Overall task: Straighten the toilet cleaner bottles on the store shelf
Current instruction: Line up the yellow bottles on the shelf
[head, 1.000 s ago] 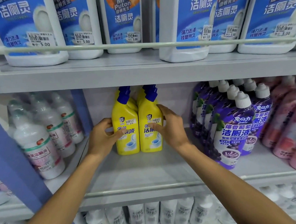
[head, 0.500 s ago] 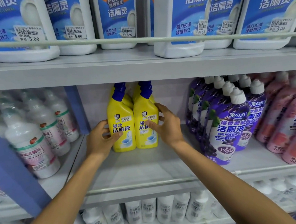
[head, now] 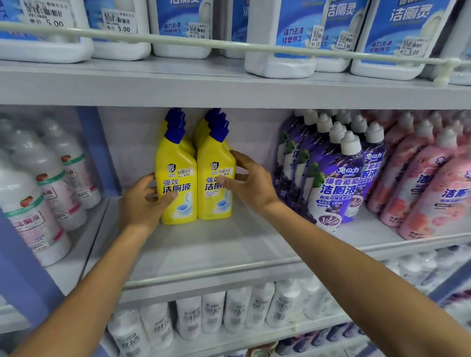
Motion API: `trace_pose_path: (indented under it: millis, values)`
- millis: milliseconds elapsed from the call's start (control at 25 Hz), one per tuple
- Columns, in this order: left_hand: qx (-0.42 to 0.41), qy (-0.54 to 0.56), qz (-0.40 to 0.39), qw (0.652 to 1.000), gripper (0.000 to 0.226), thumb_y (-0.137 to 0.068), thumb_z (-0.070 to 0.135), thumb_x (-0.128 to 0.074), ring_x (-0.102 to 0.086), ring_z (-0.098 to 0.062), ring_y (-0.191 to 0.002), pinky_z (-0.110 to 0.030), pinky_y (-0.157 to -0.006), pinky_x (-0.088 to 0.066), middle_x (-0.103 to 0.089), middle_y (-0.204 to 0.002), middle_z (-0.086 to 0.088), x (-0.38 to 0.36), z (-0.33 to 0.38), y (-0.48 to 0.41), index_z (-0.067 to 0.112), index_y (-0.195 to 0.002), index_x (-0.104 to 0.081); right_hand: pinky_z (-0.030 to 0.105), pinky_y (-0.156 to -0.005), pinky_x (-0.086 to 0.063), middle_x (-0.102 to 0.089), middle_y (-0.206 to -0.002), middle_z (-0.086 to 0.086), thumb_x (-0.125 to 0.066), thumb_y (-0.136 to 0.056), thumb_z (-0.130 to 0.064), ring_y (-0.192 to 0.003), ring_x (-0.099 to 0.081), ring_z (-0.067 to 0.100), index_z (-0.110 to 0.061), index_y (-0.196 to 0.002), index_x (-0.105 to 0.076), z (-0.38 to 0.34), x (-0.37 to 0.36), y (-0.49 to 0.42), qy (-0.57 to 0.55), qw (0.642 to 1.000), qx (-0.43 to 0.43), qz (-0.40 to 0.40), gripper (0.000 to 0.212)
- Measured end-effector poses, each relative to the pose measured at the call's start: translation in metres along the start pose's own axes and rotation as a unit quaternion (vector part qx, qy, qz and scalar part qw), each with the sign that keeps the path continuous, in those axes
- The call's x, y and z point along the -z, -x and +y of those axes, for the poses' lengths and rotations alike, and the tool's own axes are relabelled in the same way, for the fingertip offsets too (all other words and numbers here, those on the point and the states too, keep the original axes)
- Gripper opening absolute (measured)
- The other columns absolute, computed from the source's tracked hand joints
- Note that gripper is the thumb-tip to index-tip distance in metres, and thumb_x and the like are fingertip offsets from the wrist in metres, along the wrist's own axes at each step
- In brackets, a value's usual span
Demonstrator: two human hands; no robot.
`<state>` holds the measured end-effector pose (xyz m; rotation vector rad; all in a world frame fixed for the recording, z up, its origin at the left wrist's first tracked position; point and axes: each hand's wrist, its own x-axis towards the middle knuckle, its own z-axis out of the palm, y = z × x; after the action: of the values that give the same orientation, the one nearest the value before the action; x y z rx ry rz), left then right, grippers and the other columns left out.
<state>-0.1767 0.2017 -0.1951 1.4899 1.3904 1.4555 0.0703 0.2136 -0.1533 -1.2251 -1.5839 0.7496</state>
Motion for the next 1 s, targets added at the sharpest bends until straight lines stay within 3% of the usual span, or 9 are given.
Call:
trace_pose_path:
  millis: [120,280,480,560,680,760,840,920,1000]
  values:
    - [-0.004,0.014,0.009,1.000,0.036,-0.063,0.040,-0.081,-0.074,-0.020,-0.089,-0.047,-0.086,-0.060,-0.076,-0.092,0.013,0.003,0.009,0.002,0.050,-0.095,-0.068,0.026,-0.083,-0.062,-0.070,-0.119,-0.004,-0.086,-0.081,-0.022,-0.098,-0.073,0.017,-0.016,-0.137,-0.060,-0.008,0.005,-0.001,0.018,1.000,-0.004,-0.006,0.062]
    - [-0.042,0.017,0.046,0.998,0.060,-0.065,0.036,-0.084,-0.072,-0.028,-0.100,-0.049,-0.085,-0.060,-0.072,-0.113,-0.006,0.013,0.040,-0.014,0.021,-0.120,-0.066,0.046,-0.079,-0.064,-0.071,-0.109,0.001,-0.084,-0.081,-0.024,-0.093,-0.074,0.024,-0.021,-0.122,-0.068,-0.016,0.008,-0.018,0.034,0.998,-0.002,0.044,0.043]
    - [-0.062,-0.045,0.034,0.996,0.059,-0.067,0.033,-0.082,-0.069,-0.029,-0.096,-0.051,-0.076,-0.061,-0.068,-0.108,-0.002,0.008,0.059,-0.014,0.016,-0.121,-0.063,0.046,-0.081,-0.063,-0.072,-0.105,0.000,-0.083,-0.082,-0.023,-0.090,-0.074,0.025,-0.024,-0.112,-0.071,-0.010,0.008,-0.025,0.034,0.999,0.007,0.033,0.032]
    - [-0.048,-0.046,0.025,0.997,0.053,-0.072,0.025,-0.087,-0.068,-0.020,-0.090,-0.043,-0.077,-0.062,-0.067,-0.106,-0.002,0.008,0.062,-0.017,0.013,-0.118,-0.063,0.045,-0.082,-0.063,-0.073,-0.104,0.000,-0.084,-0.081,-0.027,-0.091,-0.074,0.024,-0.020,-0.111,-0.072,-0.010,0.013,-0.029,0.021,1.000,0.000,0.018,0.033]
    - [-0.065,-0.035,0.061,0.995,0.036,-0.082,0.023,-0.082,-0.063,0.003,-0.077,-0.014,-0.069,-0.055,-0.068,-0.095,0.004,0.003,0.085,-0.028,0.014,-0.112,-0.065,0.044,-0.083,-0.062,-0.076,-0.101,0.007,-0.080,-0.086,-0.025,-0.086,-0.072,0.018,-0.012,-0.109,-0.075,-0.020,0.022,-0.038,-0.028,0.998,-0.010,0.048,0.027]
    - [-0.090,-0.027,0.086,0.992,0.030,-0.084,0.029,-0.079,-0.063,0.009,-0.070,-0.015,-0.068,-0.053,-0.071,-0.092,0.001,-0.002,0.106,-0.045,0.012,-0.108,-0.070,0.048,-0.076,-0.061,-0.076,-0.102,0.010,-0.076,-0.090,-0.021,-0.083,-0.069,0.016,-0.009,-0.110,-0.074,-0.035,0.029,-0.052,-0.077,0.994,-0.016,0.073,0.023]
    - [-0.082,-0.059,0.077,0.992,0.036,-0.076,0.041,-0.073,-0.068,0.005,-0.076,-0.025,-0.077,-0.055,-0.075,-0.095,-0.006,-0.006,0.124,-0.065,0.012,-0.098,-0.076,0.047,-0.077,-0.062,-0.075,-0.107,0.010,-0.075,-0.091,-0.025,-0.087,-0.069,0.019,-0.010,-0.111,-0.074,-0.053,0.037,-0.068,-0.101,0.992,-0.043,0.054,0.025]
    - [-0.034,-0.086,0.051,0.994,0.032,-0.070,0.047,-0.071,-0.073,-0.017,-0.092,-0.034,-0.085,-0.058,-0.076,-0.100,-0.010,-0.007,0.133,-0.084,0.019,-0.086,-0.075,0.045,-0.082,-0.063,-0.075,-0.110,0.011,-0.073,-0.092,-0.032,-0.092,-0.071,0.024,-0.013,-0.114,-0.073,-0.064,0.040,-0.083,-0.077,0.993,-0.085,-0.001,0.029]
    - [0.032,-0.053,0.025,0.998,0.021,-0.078,0.036,-0.079,-0.074,-0.019,-0.086,-0.025,-0.071,-0.059,-0.075,-0.102,-0.010,-0.007,0.133,-0.097,0.020,-0.090,-0.073,0.045,-0.087,-0.062,-0.074,-0.111,0.015,-0.067,-0.096,-0.033,-0.093,-0.071,0.027,-0.010,-0.121,-0.068,-0.066,0.041,-0.094,-0.037,0.990,-0.102,-0.088,0.033]
